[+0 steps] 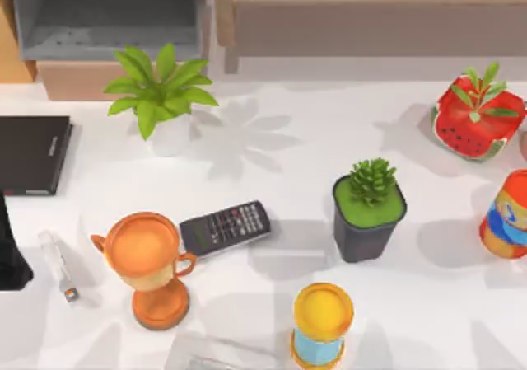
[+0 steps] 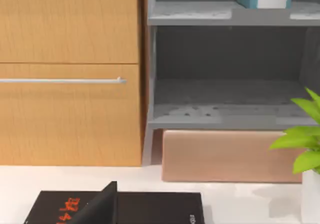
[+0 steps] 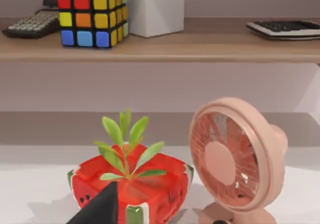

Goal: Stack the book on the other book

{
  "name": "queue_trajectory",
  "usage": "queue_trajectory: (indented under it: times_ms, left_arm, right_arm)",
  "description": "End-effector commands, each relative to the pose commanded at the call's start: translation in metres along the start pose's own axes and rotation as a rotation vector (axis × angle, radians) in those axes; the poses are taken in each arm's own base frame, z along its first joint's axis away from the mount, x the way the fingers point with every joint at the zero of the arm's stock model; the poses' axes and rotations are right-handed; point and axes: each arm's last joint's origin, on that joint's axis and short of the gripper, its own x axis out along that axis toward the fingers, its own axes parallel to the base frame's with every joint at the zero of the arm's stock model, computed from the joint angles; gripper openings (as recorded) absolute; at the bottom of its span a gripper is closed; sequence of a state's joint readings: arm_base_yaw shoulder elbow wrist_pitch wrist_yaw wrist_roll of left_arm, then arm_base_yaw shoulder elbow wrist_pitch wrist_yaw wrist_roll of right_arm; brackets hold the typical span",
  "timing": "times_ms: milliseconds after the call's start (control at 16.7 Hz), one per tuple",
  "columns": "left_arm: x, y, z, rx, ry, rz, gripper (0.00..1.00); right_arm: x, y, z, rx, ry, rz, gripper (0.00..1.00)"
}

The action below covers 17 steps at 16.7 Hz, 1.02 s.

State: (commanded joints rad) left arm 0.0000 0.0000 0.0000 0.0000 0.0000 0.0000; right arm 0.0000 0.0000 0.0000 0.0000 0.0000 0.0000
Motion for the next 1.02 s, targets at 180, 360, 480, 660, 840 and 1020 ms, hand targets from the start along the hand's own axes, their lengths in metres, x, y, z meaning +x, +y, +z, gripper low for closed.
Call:
queue_trajectory:
  times_ms: [180,360,480,660,840,1020]
  left_arm:
    - [0.0,0.0,0.003,0.0,-0.006,0.0,1.0]
    - [0.002,-0.002,0.03,-0.004,-0.048,-0.004,1.0]
    - [0.008,-0.003,0.058,-0.009,-0.081,-0.007,1.0]
    - [0.033,-0.008,0.106,-0.018,-0.106,-0.011,1.0]
    - [0.088,-0.017,0.136,-0.021,-0.056,-0.013,1.0]
    - [0.162,-0.032,0.139,-0.016,0.018,-0.014,1.0]
  right_arm:
    - [0.0,0.0,0.0,0.0,0.0,0.0,1.0]
    - [0.0,0.0,0.0,0.0,0.0,0.0,1.0]
    - [0.0,0.0,0.0,0.0,0.0,0.0,1.0]
    - [0.0,0.0,0.0,0.0,0.0,0.0,1.0]
    - [0.0,0.0,0.0,0.0,0.0,0.0,1.0]
    - [0.0,0.0,0.0,0.0,0.0,0.0,1.0]
